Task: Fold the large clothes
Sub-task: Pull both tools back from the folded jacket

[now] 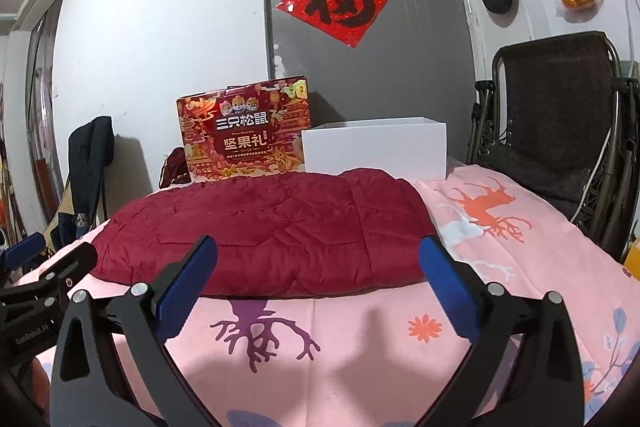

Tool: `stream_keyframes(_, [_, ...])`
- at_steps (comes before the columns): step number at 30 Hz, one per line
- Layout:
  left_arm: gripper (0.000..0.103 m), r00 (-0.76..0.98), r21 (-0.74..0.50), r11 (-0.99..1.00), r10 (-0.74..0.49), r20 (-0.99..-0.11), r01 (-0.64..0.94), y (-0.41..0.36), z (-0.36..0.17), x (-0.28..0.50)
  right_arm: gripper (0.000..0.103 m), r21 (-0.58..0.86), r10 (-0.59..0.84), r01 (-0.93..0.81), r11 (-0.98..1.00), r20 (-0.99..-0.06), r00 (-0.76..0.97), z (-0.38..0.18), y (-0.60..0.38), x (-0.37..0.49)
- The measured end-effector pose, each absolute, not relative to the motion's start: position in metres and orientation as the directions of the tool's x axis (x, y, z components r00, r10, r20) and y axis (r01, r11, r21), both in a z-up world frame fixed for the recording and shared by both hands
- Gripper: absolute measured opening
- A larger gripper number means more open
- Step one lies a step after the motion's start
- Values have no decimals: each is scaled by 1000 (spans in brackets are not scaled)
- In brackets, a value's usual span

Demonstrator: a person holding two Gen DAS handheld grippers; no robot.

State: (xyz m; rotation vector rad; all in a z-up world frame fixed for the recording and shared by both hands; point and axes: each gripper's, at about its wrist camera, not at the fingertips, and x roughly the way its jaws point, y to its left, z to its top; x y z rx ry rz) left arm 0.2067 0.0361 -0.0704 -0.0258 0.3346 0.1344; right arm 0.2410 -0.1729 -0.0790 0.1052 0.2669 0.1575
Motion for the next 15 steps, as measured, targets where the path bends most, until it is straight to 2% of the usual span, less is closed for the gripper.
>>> stream_keyframes(15, [100,920,20,989,145,-364,-148,36,-75,212,98,78,171,-156,985,-273,947,-82,-163,244])
